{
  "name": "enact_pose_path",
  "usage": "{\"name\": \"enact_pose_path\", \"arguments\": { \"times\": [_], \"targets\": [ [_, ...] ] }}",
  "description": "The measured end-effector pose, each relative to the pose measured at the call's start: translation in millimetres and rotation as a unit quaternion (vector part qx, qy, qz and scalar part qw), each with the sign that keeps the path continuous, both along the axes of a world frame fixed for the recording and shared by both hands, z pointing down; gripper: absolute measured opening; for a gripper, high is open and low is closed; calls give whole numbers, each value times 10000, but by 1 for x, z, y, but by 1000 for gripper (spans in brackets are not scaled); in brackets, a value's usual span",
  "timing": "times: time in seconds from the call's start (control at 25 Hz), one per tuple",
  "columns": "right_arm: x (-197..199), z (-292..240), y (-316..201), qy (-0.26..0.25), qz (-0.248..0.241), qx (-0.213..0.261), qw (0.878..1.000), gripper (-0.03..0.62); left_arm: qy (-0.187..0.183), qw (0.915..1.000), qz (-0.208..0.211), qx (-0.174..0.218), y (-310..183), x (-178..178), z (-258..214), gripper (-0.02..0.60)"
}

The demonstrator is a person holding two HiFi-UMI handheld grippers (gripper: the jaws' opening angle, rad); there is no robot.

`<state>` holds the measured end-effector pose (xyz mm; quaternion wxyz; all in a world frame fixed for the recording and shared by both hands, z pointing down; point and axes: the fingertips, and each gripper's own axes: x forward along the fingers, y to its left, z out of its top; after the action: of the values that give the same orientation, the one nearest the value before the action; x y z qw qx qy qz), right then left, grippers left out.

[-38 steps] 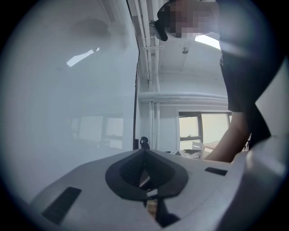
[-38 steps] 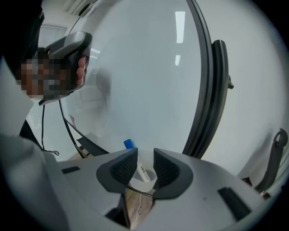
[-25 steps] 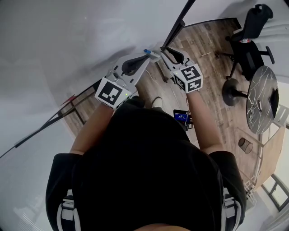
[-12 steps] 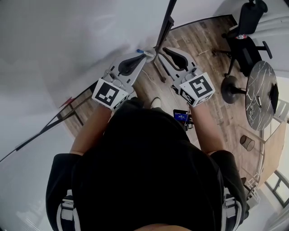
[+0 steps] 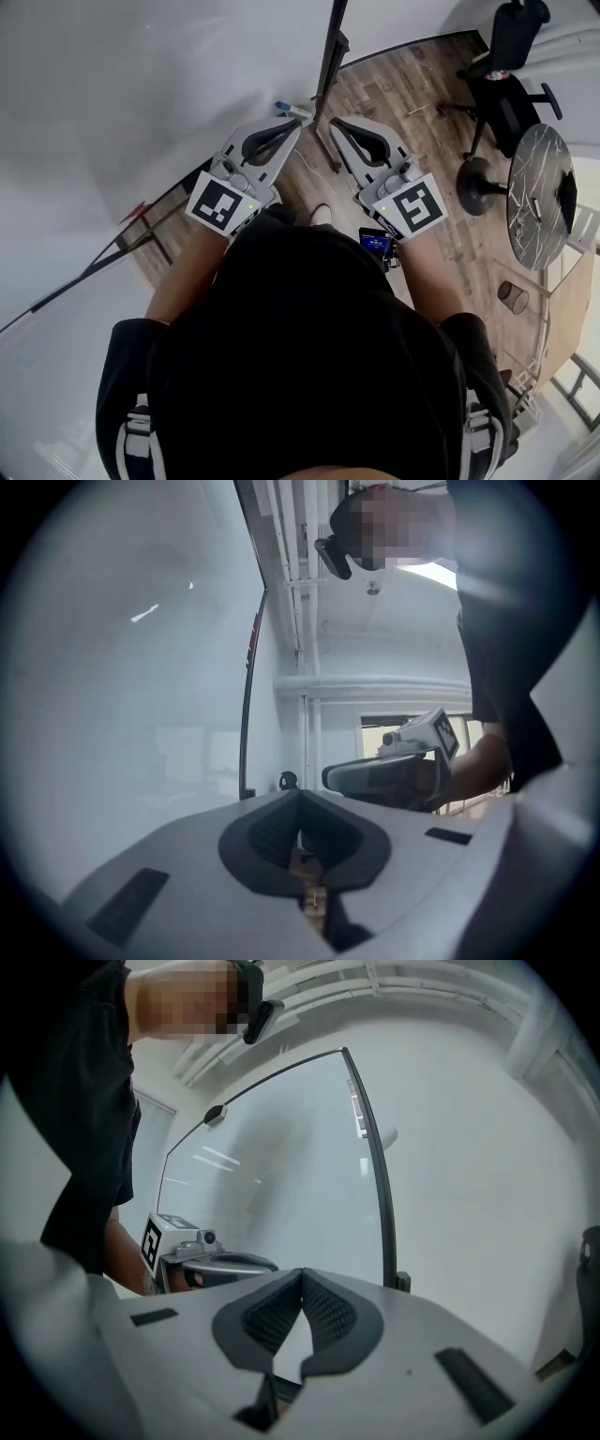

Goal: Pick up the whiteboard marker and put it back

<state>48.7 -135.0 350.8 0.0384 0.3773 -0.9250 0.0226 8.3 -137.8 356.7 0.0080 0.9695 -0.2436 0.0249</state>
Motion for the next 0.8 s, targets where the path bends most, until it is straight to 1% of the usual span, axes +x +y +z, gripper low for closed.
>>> {"name": "enact_pose_path", "arguments": {
  "times": [0.12, 0.28, 0.52, 0.8],
  "targets": [
    [-1, -1, 8, -105, -70, -10, 9999, 2, -24, 10000, -5, -32, 7, -1, 2, 3],
    [10, -4, 8, -230, -80, -46, 9997, 2, -57, 10000, -12, -70, 8, 11, 0, 3],
    [1, 2, 14, -151, -111, -38, 9998, 1, -36, 10000, -13, -63, 15, 6, 3, 3],
    [1, 5, 14, -147, -63, -75, 9998, 0, -8, 10000, -36, -82, 16, 4, 2, 3]
  ]
}}
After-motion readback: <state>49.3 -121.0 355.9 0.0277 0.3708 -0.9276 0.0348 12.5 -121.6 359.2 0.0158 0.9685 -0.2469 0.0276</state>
